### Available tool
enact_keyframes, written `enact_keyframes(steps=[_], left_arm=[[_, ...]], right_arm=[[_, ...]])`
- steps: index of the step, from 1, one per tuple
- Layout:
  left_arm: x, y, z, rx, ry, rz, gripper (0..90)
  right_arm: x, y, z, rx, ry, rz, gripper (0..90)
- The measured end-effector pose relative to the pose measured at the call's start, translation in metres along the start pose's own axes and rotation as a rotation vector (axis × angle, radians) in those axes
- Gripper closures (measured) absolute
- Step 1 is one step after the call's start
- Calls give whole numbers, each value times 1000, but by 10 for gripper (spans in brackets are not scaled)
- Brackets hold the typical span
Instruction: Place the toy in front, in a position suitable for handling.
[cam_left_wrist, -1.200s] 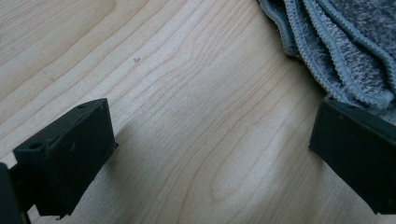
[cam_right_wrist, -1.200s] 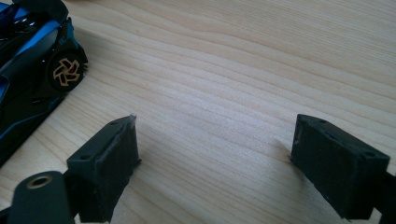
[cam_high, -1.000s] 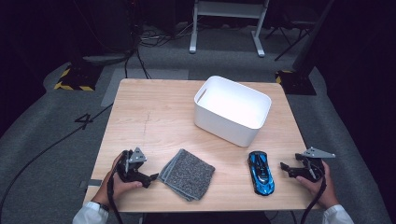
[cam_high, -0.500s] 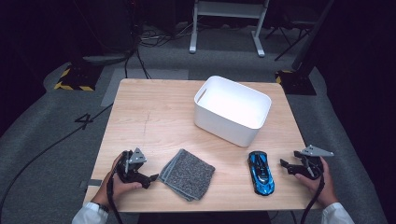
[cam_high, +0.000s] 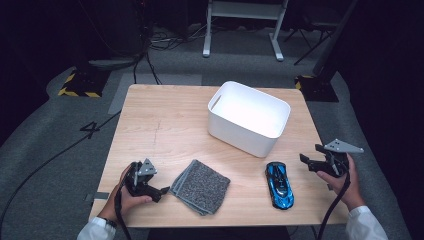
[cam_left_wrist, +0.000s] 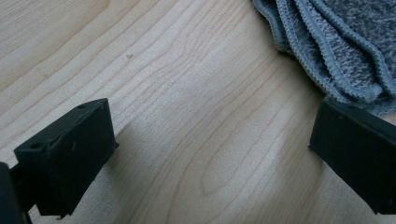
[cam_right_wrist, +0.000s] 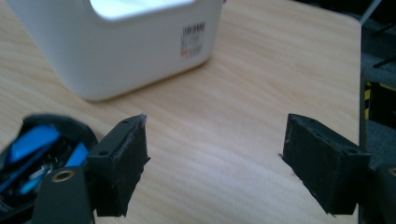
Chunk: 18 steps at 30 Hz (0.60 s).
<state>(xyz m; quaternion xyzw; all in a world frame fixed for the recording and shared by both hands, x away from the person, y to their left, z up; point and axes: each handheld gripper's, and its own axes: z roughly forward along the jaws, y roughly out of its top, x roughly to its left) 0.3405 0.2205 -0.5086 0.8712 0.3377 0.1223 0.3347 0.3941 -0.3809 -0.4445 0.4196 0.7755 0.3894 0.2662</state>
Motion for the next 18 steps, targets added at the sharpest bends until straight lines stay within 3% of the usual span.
enact_keyframes(steps=[1,6,9,18], left_arm=[[0,0,0,0,0,0,3],[0,0,0,0,0,0,3],[0,0,0,0,0,0,3],[0,0,0,0,0,0,3]], right_arm=[[1,12,-2,-25,1,-4,222],[2,33,-5,-77,15,8,222],[8,53,-5,-99,19,-9,222],[28,80,2,-125,48,-45,226]])
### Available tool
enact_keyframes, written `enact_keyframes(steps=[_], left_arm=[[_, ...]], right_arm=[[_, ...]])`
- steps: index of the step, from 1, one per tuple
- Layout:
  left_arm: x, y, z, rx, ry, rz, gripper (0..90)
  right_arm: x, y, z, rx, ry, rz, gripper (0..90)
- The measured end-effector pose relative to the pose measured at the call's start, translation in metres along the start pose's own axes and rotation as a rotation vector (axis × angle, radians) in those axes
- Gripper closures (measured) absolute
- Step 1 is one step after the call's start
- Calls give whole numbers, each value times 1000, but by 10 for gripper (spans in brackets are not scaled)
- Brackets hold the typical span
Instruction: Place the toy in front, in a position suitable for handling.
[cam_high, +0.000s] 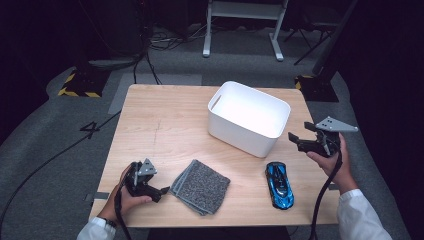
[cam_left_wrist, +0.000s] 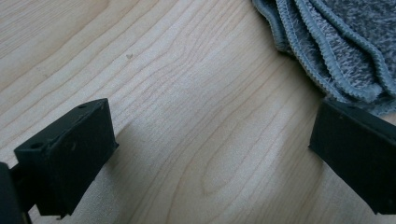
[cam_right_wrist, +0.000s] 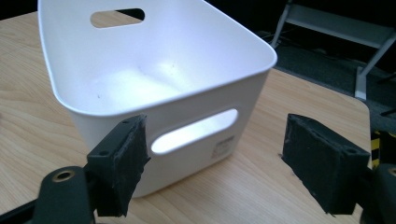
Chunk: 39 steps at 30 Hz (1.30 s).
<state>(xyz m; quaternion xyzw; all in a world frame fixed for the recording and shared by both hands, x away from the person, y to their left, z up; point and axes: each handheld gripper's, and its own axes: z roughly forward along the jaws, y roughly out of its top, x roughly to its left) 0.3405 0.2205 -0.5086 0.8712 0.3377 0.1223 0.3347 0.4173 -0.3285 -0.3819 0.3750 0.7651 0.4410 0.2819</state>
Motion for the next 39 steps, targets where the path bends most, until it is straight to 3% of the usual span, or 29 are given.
enact_keyframes(steps=[10,16,25,39], left_arm=[[0,0,0,0,1,1,3],[0,0,0,0,1,1,3],[0,0,0,0,-2,2,2],[1,0,0,0,-1,6,2]], right_arm=[[10,18,9,-20,4,-7,229],[14,21,23,30,4,3,245],[9,23,38,75,-53,42,247],[9,21,53,125,32,121,206]])
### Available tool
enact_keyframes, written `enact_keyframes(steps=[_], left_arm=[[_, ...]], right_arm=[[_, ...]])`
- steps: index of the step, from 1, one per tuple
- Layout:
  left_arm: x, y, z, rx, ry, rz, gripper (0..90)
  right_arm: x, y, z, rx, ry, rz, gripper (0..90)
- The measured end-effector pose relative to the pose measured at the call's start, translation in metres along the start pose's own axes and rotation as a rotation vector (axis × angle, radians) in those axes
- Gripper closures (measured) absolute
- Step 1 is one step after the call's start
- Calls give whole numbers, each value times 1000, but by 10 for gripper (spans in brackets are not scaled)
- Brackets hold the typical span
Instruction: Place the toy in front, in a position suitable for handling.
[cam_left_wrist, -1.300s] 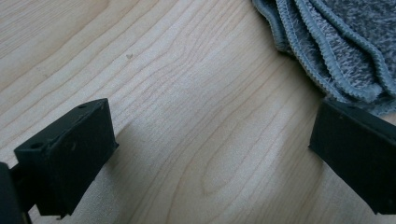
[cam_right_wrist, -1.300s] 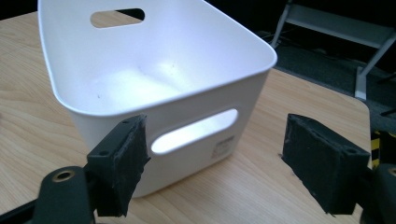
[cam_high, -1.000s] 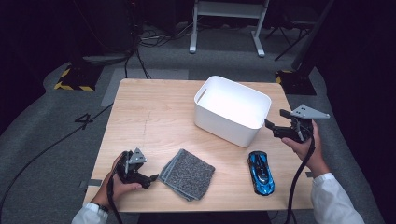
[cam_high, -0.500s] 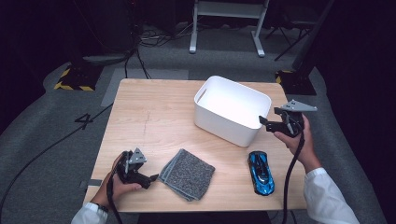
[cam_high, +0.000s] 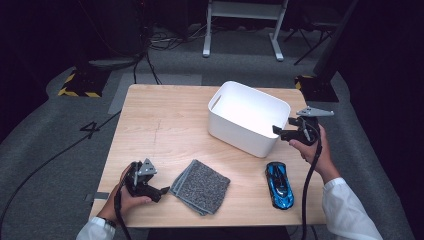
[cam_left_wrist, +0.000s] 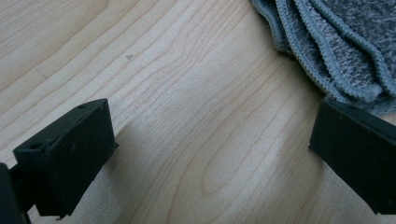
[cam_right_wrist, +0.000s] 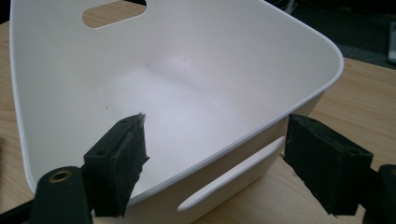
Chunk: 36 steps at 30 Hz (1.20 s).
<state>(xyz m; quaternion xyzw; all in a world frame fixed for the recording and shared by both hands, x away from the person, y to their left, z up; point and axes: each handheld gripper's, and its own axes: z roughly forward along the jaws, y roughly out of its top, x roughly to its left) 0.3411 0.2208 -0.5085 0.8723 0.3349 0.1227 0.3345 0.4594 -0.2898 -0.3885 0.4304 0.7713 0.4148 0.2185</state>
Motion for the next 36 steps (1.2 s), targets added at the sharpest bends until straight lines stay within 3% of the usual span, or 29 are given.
enact_keyframes(steps=[2,8,10,15,21,29,36], left_arm=[[0,0,0,0,0,0,2],[0,0,0,0,0,0,1],[0,0,0,-1,0,0,2],[0,0,0,-1,1,-2,2],[-2,0,0,0,2,3,5],[-5,2,2,-1,-13,14,5],[-6,2,2,0,-15,19,5]], right_arm=[[1,1,2,12,16,7,206],[8,3,8,58,-11,-30,217],[10,3,10,53,-3,-39,280],[13,4,14,50,0,-60,339],[18,7,22,68,-31,-98,335],[25,11,29,54,12,-101,369],[30,13,20,8,24,-111,292]])
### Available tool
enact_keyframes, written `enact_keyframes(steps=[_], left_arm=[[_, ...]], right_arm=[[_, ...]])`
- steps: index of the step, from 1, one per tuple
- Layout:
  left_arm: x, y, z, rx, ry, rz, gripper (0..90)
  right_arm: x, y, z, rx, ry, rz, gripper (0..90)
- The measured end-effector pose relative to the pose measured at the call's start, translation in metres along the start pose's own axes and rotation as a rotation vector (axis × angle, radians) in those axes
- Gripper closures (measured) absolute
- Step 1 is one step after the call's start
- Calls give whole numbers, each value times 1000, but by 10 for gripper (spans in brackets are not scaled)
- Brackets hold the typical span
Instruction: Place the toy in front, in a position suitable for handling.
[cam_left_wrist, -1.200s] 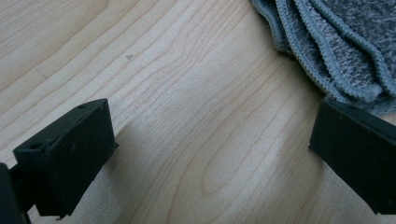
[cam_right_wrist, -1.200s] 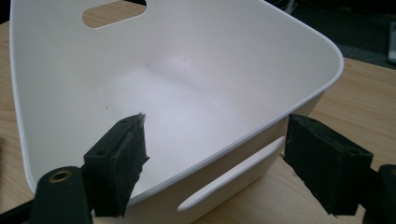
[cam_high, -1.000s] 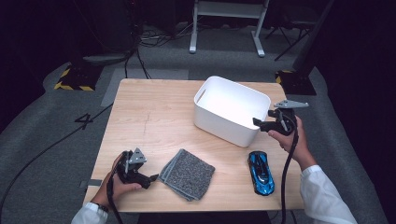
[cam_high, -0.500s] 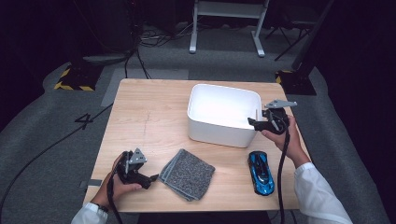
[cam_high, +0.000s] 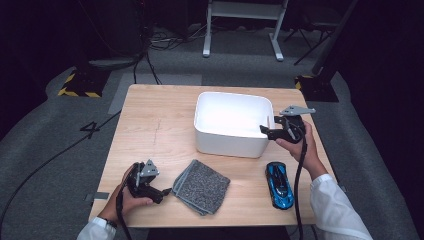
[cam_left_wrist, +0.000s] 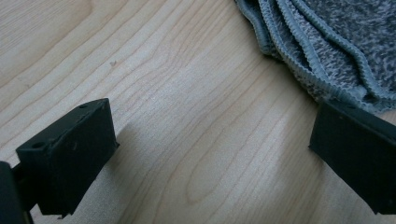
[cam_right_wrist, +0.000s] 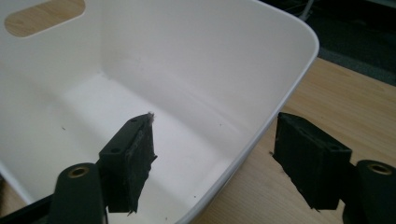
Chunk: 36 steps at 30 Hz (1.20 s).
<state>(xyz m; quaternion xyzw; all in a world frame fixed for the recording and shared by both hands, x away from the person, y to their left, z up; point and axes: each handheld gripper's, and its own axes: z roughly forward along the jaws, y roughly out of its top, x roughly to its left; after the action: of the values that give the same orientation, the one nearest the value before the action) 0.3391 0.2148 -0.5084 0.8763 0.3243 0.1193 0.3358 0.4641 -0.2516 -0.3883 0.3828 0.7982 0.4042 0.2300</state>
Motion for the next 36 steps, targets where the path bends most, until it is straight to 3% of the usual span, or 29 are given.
enact_keyframes(steps=[6,13,17,20,23,27,30,36], left_arm=[[0,0,0,0,1,-2,5],[-1,0,0,1,2,0,5],[-3,0,0,-1,-2,2,5],[-5,0,0,-1,-8,7,5],[-9,0,0,0,-19,23,5],[-16,-1,-1,2,-46,57,5],[-22,-1,-1,3,-54,65,5],[-32,2,2,3,-79,92,5]], right_arm=[[-6,3,-19,-30,-6,10,280],[-8,-3,-37,-63,29,29,274],[-7,-5,-35,-36,18,22,277],[-4,-6,-38,-51,27,18,268],[0,-13,-53,-86,39,6,259],[6,-28,-75,-107,16,-35,245],[12,-48,-88,-108,35,-32,239],[26,-100,-89,5,75,-37,216]])
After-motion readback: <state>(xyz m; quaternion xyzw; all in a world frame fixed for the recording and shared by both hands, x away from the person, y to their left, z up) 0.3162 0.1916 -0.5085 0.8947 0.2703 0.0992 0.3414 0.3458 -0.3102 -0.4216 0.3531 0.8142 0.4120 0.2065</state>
